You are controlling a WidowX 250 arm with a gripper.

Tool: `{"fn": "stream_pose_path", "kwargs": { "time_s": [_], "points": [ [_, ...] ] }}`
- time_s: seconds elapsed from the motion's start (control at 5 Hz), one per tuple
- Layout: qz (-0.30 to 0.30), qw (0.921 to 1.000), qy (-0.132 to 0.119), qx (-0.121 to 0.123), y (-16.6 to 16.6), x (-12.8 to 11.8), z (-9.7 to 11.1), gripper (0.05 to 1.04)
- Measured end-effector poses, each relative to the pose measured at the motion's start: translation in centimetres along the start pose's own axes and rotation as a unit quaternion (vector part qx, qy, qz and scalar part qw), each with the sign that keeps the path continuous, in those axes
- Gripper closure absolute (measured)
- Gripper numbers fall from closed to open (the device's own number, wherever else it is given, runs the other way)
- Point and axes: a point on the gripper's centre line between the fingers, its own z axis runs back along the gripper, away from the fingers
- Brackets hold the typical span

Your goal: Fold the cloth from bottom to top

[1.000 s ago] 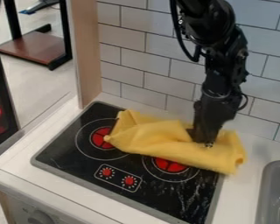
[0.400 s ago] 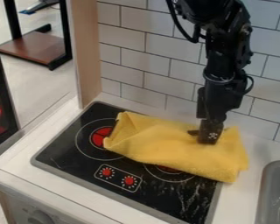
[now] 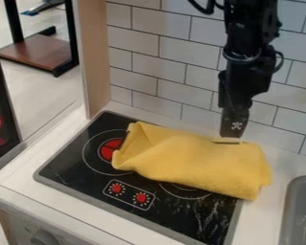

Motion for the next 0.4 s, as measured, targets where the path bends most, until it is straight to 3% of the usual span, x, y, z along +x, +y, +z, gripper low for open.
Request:
{"fn": "stream_pose_path", "kwargs": {
  "time_s": [0.2,0.4],
  "points": [
    [0.001,1.0,-0.006,-0.003,-0.9,-0.5,1.3,0.083],
    [0.009,0.9993,-0.014,-0.033,-2.1,-1.3,1.5,0.083]
  ]
}}
